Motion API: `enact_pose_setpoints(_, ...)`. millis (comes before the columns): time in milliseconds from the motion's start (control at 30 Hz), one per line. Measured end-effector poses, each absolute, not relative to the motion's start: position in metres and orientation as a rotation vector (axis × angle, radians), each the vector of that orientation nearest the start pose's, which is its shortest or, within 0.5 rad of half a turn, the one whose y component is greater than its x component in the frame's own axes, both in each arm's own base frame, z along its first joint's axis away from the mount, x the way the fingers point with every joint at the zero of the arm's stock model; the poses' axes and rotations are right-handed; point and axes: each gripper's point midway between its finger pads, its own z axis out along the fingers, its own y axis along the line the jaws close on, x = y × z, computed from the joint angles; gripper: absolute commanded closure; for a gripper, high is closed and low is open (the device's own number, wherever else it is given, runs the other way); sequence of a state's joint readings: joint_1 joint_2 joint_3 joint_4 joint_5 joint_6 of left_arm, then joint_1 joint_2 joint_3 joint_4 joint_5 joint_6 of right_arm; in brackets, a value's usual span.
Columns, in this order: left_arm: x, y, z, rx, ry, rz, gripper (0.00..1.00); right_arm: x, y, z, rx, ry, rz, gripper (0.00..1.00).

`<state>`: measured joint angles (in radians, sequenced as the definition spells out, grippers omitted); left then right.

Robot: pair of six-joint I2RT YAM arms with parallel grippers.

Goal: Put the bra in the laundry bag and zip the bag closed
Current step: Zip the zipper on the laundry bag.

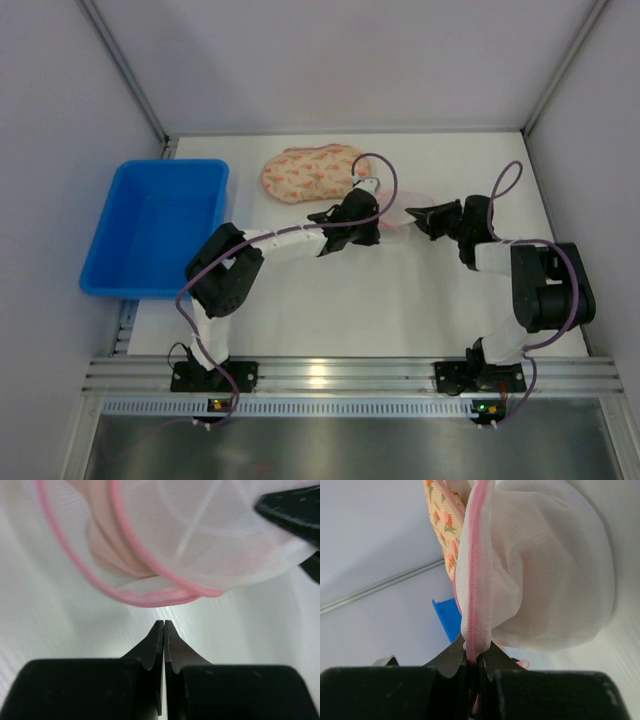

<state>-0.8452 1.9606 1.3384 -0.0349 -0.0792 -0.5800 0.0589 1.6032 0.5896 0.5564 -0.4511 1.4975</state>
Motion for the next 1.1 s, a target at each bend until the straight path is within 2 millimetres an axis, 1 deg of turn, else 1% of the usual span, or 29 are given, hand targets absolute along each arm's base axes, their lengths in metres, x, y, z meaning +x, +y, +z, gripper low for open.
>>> enact_pose_setpoints(133, 0.35, -0.376, 0.076, 0.286, 2.341, -0.618, 1.0, 0.399, 0.138, 0.112, 1.16, 1.982, 1.343, 1.0)
enact_pose_setpoints(233, 0.353, -0.363, 0.071, 0.323, 2.362, -0.596, 0.99, 0.407, 0.142, 0.118, 1.077, 2.044, 1.32, 1.0)
enact_pose_setpoints(267, 0.352, -0.362, 0.071, 0.346, 2.369, -0.608, 0.94, 0.409, 0.143, 0.12, 1.061, 2.055, 1.317, 1.0)
enact_pose_setpoints(300, 0.35, -0.363, 0.071, 0.36, 2.373, -0.625, 0.81, 0.409, 0.143, 0.121, 1.052, 2.057, 1.317, 1.0)
enact_pose_setpoints(367, 0.343, -0.369, 0.075, 0.388, 2.371, -0.682, 0.74, 0.407, 0.144, 0.119, 1.067, 2.063, 1.327, 1.0)
enact_pose_setpoints(400, 0.339, -0.373, 0.078, 0.398, 2.364, -0.714, 0.69, 0.405, 0.144, 0.117, 1.081, 2.061, 1.334, 1.0)
enact_pose_setpoints(467, 0.332, -0.382, 0.087, 0.422, 2.336, -0.766, 0.63, 0.399, 0.147, 0.11, 1.116, 2.071, 1.344, 1.0)
enact_pose_setpoints(567, 0.323, -0.404, 0.101, 0.457, 2.27, -0.828, 0.61, 0.389, 0.149, 0.098, 1.174, 2.076, 1.354, 1.0)
enact_pose_setpoints(600, 0.319, -0.41, 0.104, 0.465, 2.255, -0.84, 0.59, 0.387, 0.15, 0.096, 1.191, 2.077, 1.357, 1.0)
enact_pose_setpoints(700, 0.315, -0.426, 0.11, 0.461, 2.233, -0.857, 0.56, 0.386, 0.154, 0.097, 1.206, 2.063, 1.376, 1.0)
enact_pose_setpoints(767, 0.318, -0.437, 0.112, 0.442, 2.221, -0.874, 0.53, 0.388, 0.156, 0.101, 1.198, 2.049, 1.388, 1.0)
enact_pose_setpoints(800, 0.321, -0.44, 0.111, 0.43, 2.217, -0.876, 0.49, 0.389, 0.156, 0.102, 1.2, 2.043, 1.394, 1.0)
enact_pose_setpoints(900, 0.33, -0.442, 0.106, 0.386, 2.22, -0.852, 0.43, 0.391, 0.157, 0.105, 1.208, 2.029, 1.405, 1.0)
enact_pose_setpoints(1000, 0.339, -0.444, 0.098, 0.346, 2.23, -0.802, 0.42, 0.392, 0.157, 0.107, 1.213, 2.018, 1.411, 1.0)
enact_pose_setpoints(1100, 0.342, -0.445, 0.095, 0.323, 2.239, -0.757, 0.42, 0.393, 0.156, 0.106, 1.224, 2.009, 1.408, 1.0)
